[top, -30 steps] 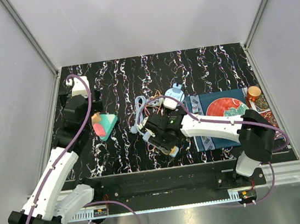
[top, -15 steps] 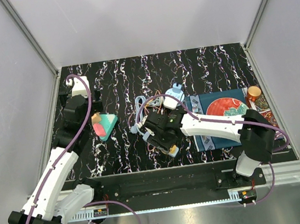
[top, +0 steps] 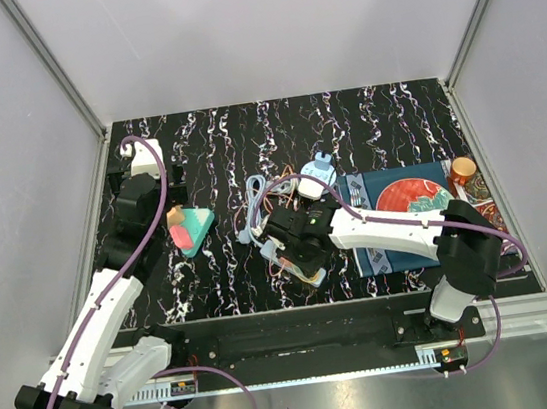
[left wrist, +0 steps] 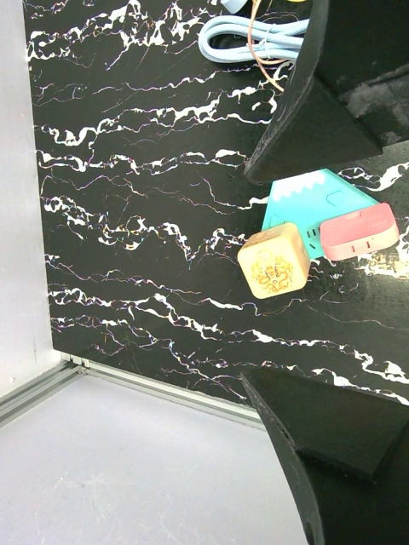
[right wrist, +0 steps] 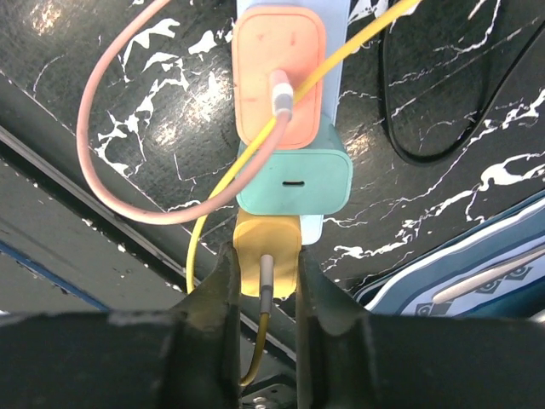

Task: Insert the plug
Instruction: Press the plug into the socket.

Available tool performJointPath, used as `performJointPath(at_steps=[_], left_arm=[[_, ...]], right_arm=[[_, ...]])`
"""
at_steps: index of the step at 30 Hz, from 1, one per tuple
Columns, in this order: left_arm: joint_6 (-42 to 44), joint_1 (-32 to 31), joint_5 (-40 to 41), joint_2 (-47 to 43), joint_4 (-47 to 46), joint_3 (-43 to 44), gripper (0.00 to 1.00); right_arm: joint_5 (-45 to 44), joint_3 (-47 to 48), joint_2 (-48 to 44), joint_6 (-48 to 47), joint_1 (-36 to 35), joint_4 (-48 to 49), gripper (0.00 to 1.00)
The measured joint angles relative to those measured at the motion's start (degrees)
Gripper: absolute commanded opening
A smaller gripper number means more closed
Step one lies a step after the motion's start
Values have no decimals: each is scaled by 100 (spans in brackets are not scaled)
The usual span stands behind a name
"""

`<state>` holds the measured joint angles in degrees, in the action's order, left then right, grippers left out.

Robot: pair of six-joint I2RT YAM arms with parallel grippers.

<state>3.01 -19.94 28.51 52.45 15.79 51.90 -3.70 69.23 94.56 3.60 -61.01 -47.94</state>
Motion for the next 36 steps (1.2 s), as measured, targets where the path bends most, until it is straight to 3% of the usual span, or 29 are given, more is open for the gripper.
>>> performJointPath(at_steps=[2,31,35,36], left_arm=[[0,0,0,0,0,0,97],[9,0,2,0,0,0,97],[15,0,2,-2,0,0,97],[17,0,2,-11,0,0,97]], right_arm=[[-17,0,0,-26,0,-4,0],[13,120,236,-520,-11,-140,0],[13,153,258,-527,-11,-177,3],[15,153,251,-527,-11,-175,10]])
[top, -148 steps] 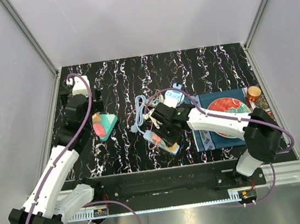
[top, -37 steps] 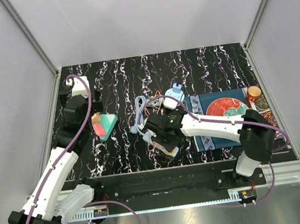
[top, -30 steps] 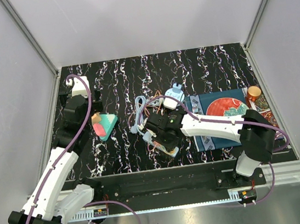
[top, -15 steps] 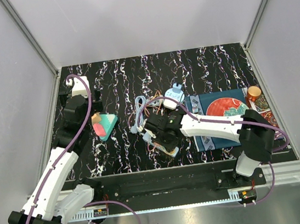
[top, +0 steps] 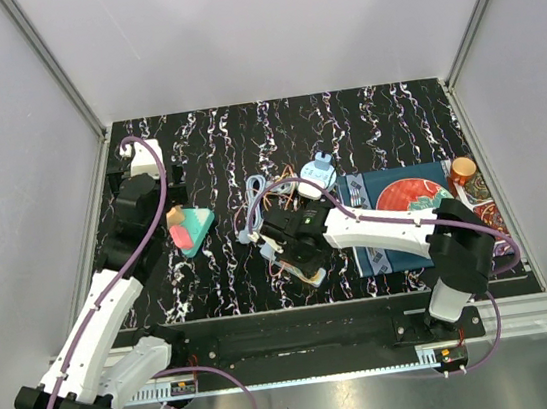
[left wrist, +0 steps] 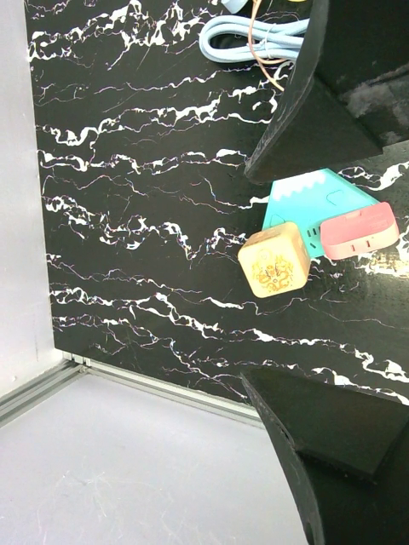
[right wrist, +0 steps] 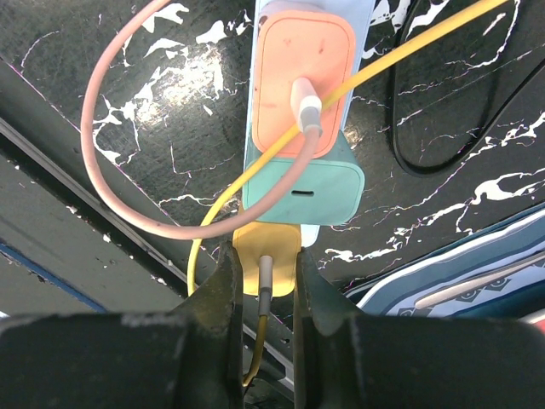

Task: Insert the plug
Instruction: Press the plug into the socket, then reset both arms

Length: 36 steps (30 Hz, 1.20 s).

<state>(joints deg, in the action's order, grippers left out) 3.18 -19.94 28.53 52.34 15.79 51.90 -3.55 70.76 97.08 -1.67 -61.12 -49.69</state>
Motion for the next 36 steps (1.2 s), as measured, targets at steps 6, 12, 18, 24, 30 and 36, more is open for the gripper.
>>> performJointPath(at_steps=[6,12,18,24,30,36], left_arm=[[0,0,0,-61,-7,0,97],[-2,0,0,-61,-4,0,98],[-2,0,0,-61,-4,0,98],[-48,0,111,-59,-2,0,99],[-317,109,369,-42,122,9,99],[-719,120,719,-101,684,273,99]], right_arm=[[20,-17,-48,37,2,35,43],[-31,55,-46,55,7,-111,66],[-229,632,-81,11,92,-179,81],[-800,1113,-179,-87,623,-181,88],[-1674,1453,-203,74,1377,-138,99],[-2608,1482,-951,754,2140,-4,100]])
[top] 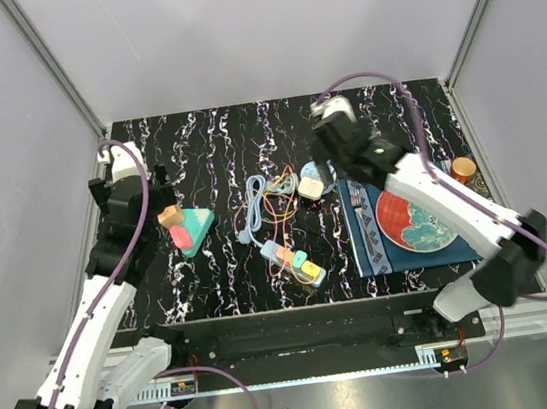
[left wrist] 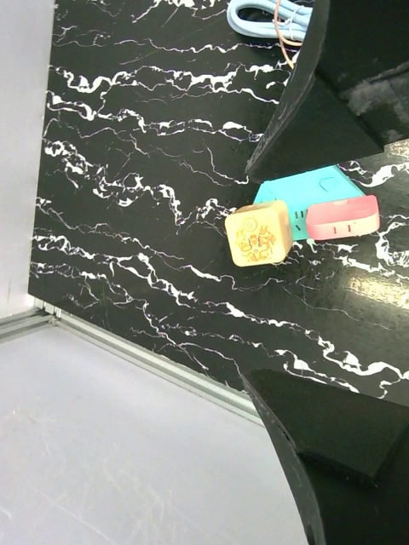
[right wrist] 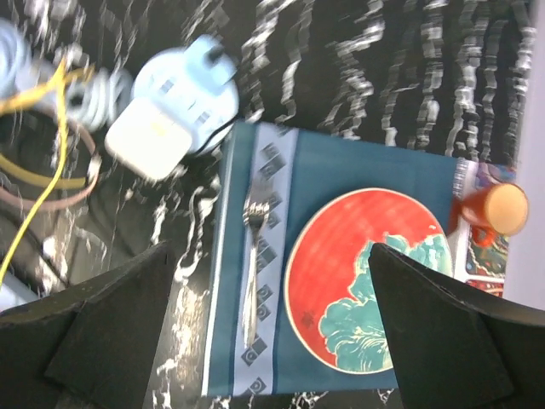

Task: Insert the plug
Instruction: Reset both arms

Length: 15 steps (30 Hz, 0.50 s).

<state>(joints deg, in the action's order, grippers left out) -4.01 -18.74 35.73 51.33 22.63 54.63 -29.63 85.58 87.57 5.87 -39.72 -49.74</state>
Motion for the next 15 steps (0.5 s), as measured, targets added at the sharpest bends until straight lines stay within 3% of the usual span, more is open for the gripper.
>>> performJointPath(at_steps=[4,10,15], left_arm=[[-155,0,85,-570,372,76,99],[-319,0,317,-2577,463,-98,99],[-313,9,404,-3805,382,-476,99]], right_arm=[[-577,-658,-1440,365,352,566,100],[-1325,-2022,-4098,647,356,1497,99],[-1532,-2841,-5287,658,356,1943,100]])
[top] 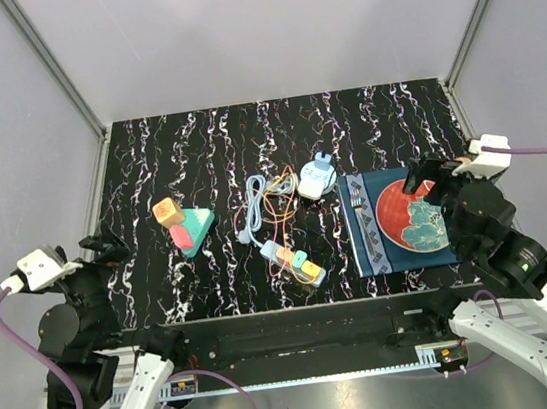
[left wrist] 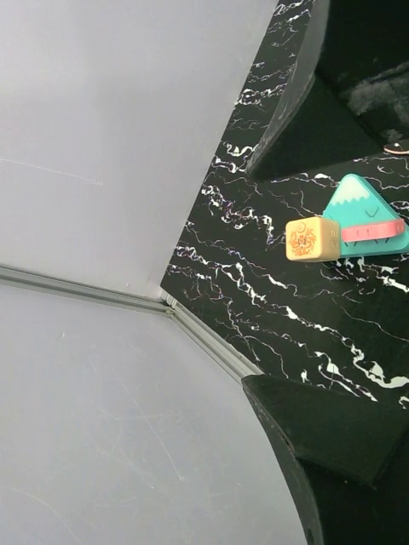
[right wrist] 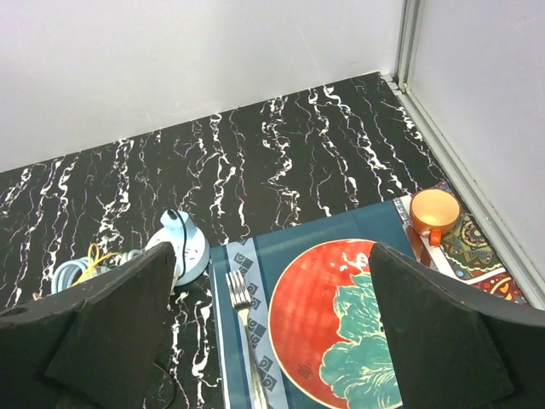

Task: Insert the plug
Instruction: Reset both arms

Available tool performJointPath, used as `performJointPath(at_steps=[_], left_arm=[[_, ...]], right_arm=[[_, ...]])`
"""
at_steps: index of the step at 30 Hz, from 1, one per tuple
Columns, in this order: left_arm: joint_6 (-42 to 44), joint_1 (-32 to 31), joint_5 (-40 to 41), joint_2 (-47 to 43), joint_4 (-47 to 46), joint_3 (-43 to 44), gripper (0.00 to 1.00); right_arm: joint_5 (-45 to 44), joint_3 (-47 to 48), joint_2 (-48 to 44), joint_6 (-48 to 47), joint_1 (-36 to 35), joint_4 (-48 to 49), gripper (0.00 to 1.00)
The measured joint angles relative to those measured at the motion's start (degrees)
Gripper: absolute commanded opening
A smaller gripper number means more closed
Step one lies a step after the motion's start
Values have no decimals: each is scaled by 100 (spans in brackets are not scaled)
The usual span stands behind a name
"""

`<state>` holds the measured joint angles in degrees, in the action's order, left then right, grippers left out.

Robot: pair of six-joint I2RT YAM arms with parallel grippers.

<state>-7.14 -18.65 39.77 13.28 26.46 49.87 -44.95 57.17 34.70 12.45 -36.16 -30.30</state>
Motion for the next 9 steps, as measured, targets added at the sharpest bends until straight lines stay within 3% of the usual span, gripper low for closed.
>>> performJointPath(at_steps=[9], left_arm=[[46,0,-28,-874,111,-278,99]], right_arm=[[-15,-319,-621,-17,0,243,100]])
